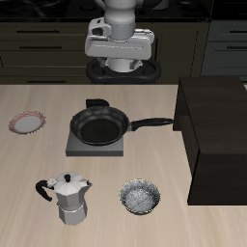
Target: Place the bowl on top of the shelf
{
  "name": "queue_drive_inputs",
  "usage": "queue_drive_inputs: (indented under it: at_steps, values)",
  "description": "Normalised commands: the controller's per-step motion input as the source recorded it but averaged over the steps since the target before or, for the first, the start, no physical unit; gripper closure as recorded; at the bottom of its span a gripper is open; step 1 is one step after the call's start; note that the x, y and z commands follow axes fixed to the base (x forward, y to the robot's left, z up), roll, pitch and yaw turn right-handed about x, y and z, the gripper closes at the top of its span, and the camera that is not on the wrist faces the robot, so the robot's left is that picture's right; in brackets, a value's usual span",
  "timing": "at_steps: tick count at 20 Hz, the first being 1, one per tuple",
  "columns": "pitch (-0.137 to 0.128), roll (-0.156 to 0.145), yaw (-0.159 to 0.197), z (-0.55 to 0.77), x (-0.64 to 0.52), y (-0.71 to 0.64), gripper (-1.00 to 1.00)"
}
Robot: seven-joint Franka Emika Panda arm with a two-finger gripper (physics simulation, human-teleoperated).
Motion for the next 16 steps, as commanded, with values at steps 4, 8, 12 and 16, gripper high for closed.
queue_drive_inputs:
  at_steps: [4, 8, 12, 16]
  values:
    - [-0.005, -0.029, -0.002, 0.03, 0.41, -0.06, -1.0]
    - [0.013, 0.006, -0.001, 0.0, 0.3, -0.01, -1.0]
    - [-0.006, 0.02, -0.007, 0.1, 0.34, 0.05, -1.0]
    - [0.002, 0.044, 0.005, 0.09, 0.32, 0.04, -1.0]
